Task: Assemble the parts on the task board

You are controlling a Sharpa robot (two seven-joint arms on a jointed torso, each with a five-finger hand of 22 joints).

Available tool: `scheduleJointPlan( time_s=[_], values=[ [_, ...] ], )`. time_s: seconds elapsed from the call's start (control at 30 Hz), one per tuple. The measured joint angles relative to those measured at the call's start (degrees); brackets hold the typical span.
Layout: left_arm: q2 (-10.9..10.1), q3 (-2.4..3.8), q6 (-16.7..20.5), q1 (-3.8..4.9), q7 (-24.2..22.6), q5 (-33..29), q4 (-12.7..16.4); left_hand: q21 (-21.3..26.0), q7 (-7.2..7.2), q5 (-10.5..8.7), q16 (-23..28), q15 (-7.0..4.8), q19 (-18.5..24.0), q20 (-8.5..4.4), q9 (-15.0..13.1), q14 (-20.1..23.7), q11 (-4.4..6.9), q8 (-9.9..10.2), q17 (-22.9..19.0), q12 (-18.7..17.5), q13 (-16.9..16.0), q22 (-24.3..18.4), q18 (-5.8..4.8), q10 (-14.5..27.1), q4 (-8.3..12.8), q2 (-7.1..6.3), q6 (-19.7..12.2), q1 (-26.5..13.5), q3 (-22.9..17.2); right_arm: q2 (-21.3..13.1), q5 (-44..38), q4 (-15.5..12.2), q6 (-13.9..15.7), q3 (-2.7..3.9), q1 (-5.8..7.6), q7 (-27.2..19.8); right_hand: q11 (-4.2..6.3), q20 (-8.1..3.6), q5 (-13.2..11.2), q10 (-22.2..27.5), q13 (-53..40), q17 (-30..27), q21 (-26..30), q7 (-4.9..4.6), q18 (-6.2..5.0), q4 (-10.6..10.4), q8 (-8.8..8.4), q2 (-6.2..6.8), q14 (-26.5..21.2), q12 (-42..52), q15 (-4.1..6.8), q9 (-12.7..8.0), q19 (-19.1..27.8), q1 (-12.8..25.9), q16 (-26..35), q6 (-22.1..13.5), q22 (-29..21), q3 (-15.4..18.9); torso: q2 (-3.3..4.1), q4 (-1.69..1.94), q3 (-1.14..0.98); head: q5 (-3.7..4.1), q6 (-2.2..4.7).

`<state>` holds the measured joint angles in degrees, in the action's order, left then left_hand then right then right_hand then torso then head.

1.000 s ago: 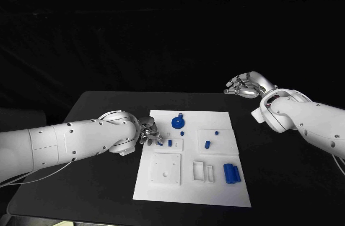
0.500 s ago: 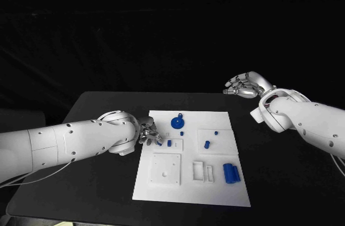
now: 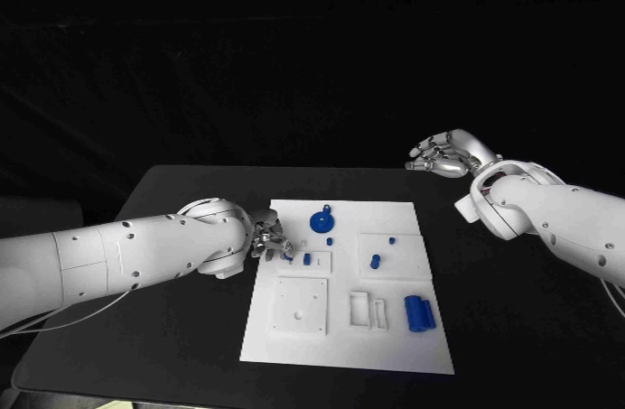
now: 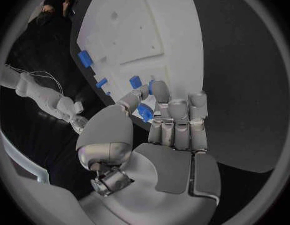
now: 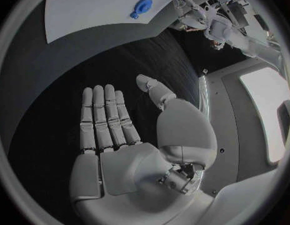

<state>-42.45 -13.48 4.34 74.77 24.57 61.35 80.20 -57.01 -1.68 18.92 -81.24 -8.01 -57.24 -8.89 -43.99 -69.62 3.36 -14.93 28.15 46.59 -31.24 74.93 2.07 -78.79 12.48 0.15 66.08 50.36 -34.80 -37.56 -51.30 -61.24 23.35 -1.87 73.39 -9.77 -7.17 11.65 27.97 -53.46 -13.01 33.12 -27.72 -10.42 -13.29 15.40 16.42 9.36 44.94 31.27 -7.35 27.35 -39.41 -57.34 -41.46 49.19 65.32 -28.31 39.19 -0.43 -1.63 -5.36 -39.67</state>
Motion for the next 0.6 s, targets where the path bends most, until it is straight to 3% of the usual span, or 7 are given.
scheduleJointPlan(
  time_s=[0.6],
  values=[
    [-0.35,-0.1,-0.93,-0.12,0.13,0.0,0.76,0.0,0.07,-0.13,-0.22,0.0,0.0,0.0,-0.01,0.0,0.0,-0.23,0.05,0.0,-0.1,-0.01,-0.02,0.0,-0.14,0.23,-0.07,-0.23,-0.14,-0.05,0.01,0.0,-0.02,0.0,0.0,0.01,0.0,0.0,0.0,0.0,0.11,-0.15,0.22,0.0,0.0,0.0,0.0,0.0,0.0,0.0,0.0,0.01,0.0,0.0,-0.02,0.01,0.05,0.0,0.0,-0.01,-0.02,-0.01,-0.12]
  ],
)
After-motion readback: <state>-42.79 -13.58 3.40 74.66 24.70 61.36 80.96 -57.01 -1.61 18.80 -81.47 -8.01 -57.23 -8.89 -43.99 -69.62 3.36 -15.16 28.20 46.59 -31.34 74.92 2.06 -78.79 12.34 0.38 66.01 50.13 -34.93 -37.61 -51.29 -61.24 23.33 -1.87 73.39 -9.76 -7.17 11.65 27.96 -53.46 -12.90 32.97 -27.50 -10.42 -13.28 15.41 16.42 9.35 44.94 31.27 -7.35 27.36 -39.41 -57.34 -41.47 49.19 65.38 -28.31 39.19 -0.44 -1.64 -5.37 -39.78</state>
